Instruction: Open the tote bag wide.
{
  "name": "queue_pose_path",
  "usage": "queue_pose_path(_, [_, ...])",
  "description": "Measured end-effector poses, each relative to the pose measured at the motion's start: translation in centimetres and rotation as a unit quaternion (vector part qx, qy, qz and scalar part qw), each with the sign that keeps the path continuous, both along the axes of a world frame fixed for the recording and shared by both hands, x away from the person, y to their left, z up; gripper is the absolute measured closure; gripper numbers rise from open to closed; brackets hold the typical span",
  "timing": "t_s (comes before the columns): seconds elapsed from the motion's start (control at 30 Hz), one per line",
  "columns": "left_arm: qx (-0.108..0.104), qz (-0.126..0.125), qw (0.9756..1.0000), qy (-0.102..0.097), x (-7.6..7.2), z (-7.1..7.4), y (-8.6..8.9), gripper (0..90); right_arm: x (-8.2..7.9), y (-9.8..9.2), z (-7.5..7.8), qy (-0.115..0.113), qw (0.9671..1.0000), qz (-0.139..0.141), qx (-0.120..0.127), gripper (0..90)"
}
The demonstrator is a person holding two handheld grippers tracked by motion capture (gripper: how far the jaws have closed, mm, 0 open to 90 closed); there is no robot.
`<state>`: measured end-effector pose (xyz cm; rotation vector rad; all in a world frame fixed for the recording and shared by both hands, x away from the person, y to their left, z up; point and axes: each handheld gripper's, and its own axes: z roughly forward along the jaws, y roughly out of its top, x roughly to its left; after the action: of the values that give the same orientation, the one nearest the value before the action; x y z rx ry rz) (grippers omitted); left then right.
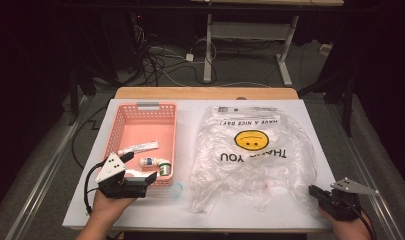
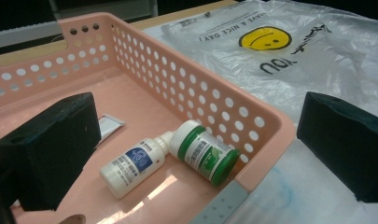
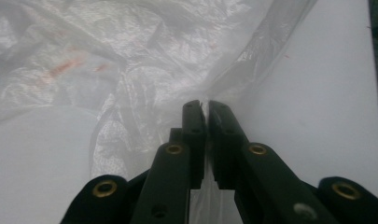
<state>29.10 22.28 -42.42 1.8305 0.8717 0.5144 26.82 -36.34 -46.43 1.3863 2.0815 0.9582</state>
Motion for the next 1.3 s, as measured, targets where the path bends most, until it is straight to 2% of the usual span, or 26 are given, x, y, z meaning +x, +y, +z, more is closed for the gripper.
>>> queue_pose_path(0.17, [0.003,-0.011,0.9999,0.003,0.5,0.0,-0.8,0.0,-1.0,1.9,0.7,-0.009,0.9994,0.033,-0.005,87.5])
queue_pose_path(0.3, [-0.004,-0.008,0.9999,0.008,1.1,-0.1,-1.1,0.0,-1.9,3.4,1.0,-0.014,0.9982,0.058,-0.006,87.5])
queue_pose_path(0.53, [-0.008,-0.001,0.9999,0.007,1.4,0.0,-1.2,0.0,-2.8,6.3,1.1,-0.009,0.9939,0.11,-0.009,87.5])
queue_pose_path(0.67, [-0.008,0.016,0.9998,0.0,1.5,0.0,-1.0,0.2,-3.2,7.7,1.2,-0.007,0.9905,0.137,-0.013,87.4])
queue_pose_path(0.97, [-0.004,0.044,0.999,0.002,1.9,-0.2,-0.1,0.2,-3.5,8.4,1.8,-0.02,0.9881,0.152,-0.01,87.5])
queue_pose_path(1.1, [-0.006,0.046,0.9989,0.001,2.2,-0.2,0.1,0.2,-3.7,8.1,2.4,-0.031,0.9881,0.151,-0.004,87.0])
queue_pose_path(1.2, [-0.015,0.054,0.9984,0.002,2.5,-0.3,0.5,0.4,-4.0,7.4,3.3,-0.051,0.9883,0.142,0.023,76.6])
queue_pose_path(1.3, [-0.013,0.052,0.9986,0.003,2.5,-0.3,0.5,0.4,-4.3,6.6,4.3,-0.074,0.988,0.127,0.047,70.1])
